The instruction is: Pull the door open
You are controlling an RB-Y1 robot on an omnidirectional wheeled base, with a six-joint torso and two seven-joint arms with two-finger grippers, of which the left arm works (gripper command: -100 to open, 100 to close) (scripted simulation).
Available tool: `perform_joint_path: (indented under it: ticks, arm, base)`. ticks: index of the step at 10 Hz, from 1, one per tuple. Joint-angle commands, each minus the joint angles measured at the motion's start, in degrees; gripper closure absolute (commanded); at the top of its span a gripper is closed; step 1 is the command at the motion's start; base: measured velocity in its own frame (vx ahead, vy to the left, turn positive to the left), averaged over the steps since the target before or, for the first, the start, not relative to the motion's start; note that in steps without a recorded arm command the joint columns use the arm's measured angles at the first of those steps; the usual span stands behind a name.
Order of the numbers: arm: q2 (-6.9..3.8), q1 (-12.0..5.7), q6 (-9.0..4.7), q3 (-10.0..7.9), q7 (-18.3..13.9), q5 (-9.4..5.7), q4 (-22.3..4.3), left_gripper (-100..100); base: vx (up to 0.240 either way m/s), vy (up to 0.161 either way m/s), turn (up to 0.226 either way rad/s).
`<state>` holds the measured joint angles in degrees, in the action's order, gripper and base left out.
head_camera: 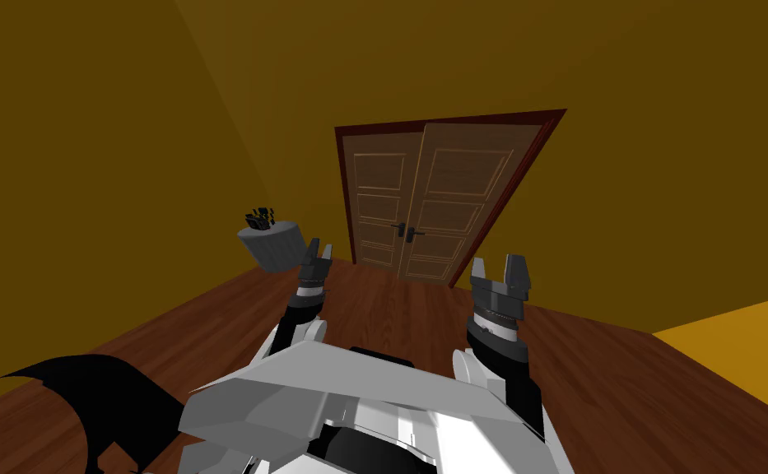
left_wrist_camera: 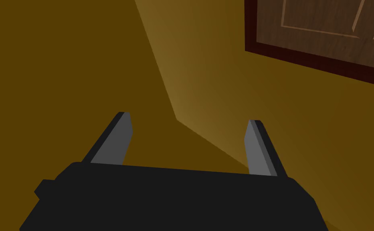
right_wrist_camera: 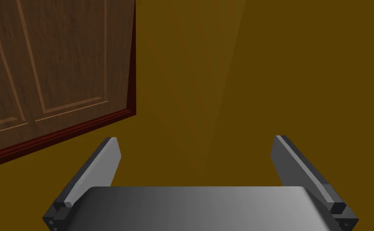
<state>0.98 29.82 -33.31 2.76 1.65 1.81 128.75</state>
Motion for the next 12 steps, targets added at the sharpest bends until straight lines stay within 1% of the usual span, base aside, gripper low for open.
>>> perform_joint_path:
  ticks: [1,3,5,6,12]
  arm:
    - [-0.96,-0.95,0.36,-0.35,-0.39,-0.28,-2.0,-100]
    - [-1.94,-2.03,0.76,-0.75,-0.84,-0.59,-4.23,-100]
    - [-2.55,-2.74,1.03,-1.01,-1.13,-0.79,-5.72,-100]
    - [-3.15,-3.46,1.3,-1.27,-1.42,-1.0,-7.21,-100]
    - [-5.28,-6.24,2.33,-2.27,-2.57,-1.79,-12.98,-100]
  base:
    - [0.139,-0.108,-0.029]
    - [0.137,-0.005,-0.053]
    - [0.113,-0.012,-0.022]
    - [0.124,-0.031,-0.042]
    - [0.098,-0.027,-0.033]
